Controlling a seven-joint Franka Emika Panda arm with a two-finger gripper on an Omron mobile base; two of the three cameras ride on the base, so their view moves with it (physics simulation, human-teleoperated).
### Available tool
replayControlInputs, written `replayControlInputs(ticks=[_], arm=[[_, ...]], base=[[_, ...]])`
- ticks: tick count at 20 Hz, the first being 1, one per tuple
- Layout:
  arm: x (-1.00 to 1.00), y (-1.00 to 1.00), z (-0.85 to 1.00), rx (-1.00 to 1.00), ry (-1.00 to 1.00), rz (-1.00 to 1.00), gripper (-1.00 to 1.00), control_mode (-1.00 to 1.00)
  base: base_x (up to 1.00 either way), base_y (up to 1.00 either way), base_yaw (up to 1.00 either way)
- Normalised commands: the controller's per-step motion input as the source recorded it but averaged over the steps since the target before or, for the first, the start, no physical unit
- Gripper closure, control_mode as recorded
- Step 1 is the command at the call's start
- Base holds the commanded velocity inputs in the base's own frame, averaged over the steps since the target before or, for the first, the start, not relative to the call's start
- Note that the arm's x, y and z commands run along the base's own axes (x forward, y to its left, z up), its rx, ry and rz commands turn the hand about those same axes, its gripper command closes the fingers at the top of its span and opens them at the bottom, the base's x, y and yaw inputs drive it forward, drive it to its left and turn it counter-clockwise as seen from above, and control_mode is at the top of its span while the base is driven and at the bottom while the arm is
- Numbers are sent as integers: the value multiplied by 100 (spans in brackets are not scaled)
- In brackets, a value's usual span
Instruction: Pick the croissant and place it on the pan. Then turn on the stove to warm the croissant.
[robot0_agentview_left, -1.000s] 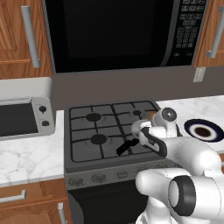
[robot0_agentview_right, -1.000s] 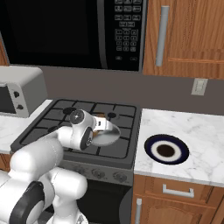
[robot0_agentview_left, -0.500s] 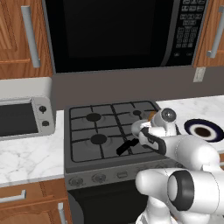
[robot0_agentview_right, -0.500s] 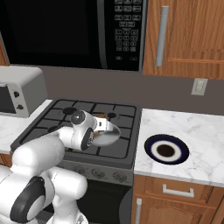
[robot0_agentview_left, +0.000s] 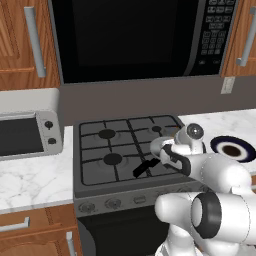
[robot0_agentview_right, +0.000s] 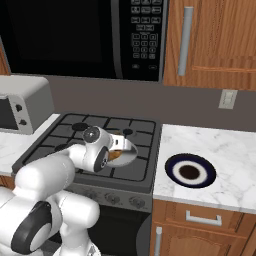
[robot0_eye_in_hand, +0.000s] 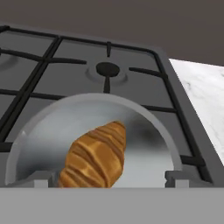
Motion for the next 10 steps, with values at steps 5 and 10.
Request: replayControlInputs(ticks=[5, 10], arm=[[0, -2, -1, 0, 0, 0, -100, -100], [-31, 0, 28, 0, -12, 0, -100, -100]], base=[[0, 0, 0], [0, 0, 0]])
